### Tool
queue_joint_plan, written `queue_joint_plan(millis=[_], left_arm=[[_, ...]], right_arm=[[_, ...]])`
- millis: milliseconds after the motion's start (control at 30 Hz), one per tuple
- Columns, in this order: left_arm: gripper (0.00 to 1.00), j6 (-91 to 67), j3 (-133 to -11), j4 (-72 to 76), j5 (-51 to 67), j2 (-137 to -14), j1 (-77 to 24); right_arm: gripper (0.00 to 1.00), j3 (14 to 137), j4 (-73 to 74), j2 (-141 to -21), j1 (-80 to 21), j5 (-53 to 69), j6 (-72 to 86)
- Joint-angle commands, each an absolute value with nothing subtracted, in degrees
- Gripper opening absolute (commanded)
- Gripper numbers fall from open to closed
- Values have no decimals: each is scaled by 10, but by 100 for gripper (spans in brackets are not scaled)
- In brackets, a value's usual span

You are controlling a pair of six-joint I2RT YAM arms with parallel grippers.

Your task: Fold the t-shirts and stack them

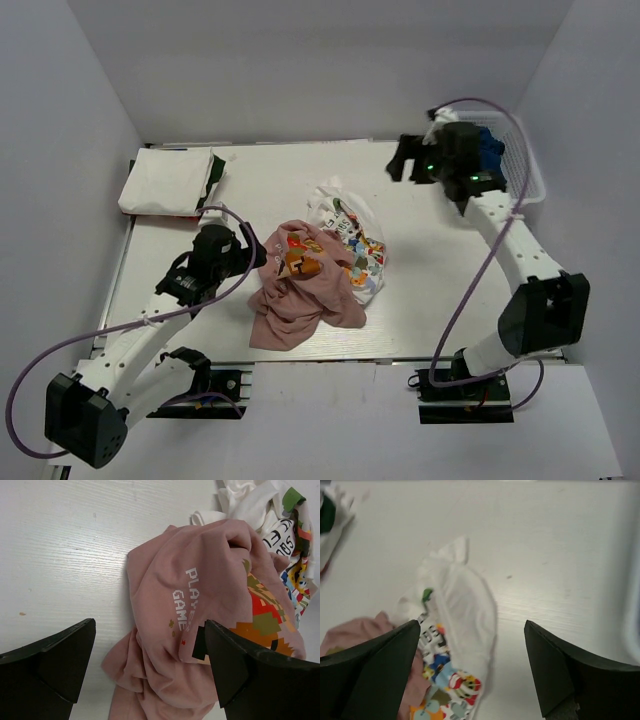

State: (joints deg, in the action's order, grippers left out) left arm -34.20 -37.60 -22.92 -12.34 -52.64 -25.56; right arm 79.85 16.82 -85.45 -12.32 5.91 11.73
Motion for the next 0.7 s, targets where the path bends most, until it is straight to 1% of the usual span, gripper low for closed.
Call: queue_joint_plan(millis=[0,33,100,133,167,200,233,267,300,400,467,500,533,567,600,633,667], left_arm=[[100,-352,-371,-221,-113,-507,-252],[100,-352,-371,-221,-113,-501,-252],[100,-352,-366,-221,-119,-493,-252],[100,-352,-366,-221,-126,-487,-252],[100,-352,-372,-238,-132,-487,-252],[100,-352,-372,-238,-138,-482,-252],[100,-357,-372,-238,-138,-476,-252],[100,-357,-372,-244,-147,-475,-252],[100,-362,-372,-244,-152,-470,-252],[100,-362,-372,-251,-159,-465,-252],[100,-362,-372,-251,-159,-465,-252],[100,-362,-372,-251,-159,-465,-252],[100,-362,-372,-251,-159,-465,-252],[100,-362,-377,-251,-159,-465,-252],[100,-362,-377,-257,-159,-465,-252],[100,-362,-377,-257,-159,-471,-252],[100,-362,-377,-257,-159,-471,-252]], right_arm=[[90,758,153,-915,-195,112,117],[90,753,150,-936,-236,116,113],[90,763,159,-961,-261,92,102],[90,770,163,-1007,-291,71,95],[90,787,170,-1024,-299,61,93],[90,802,178,-1087,-316,28,92],[90,809,178,-1088,-319,27,94],[90,817,185,-1129,-322,14,95],[90,848,195,-1142,-329,11,98],[90,859,224,-1171,-341,-24,99],[67,858,201,-1163,-345,-55,95],[46,860,198,-1154,-346,-61,104],[10,860,196,-1137,-344,-80,111],[0,859,189,-1124,-345,-99,112],[0,856,173,-1113,-345,-110,115],[0,855,166,-1069,-342,-133,116],[0,852,157,-1054,-342,-149,111]])
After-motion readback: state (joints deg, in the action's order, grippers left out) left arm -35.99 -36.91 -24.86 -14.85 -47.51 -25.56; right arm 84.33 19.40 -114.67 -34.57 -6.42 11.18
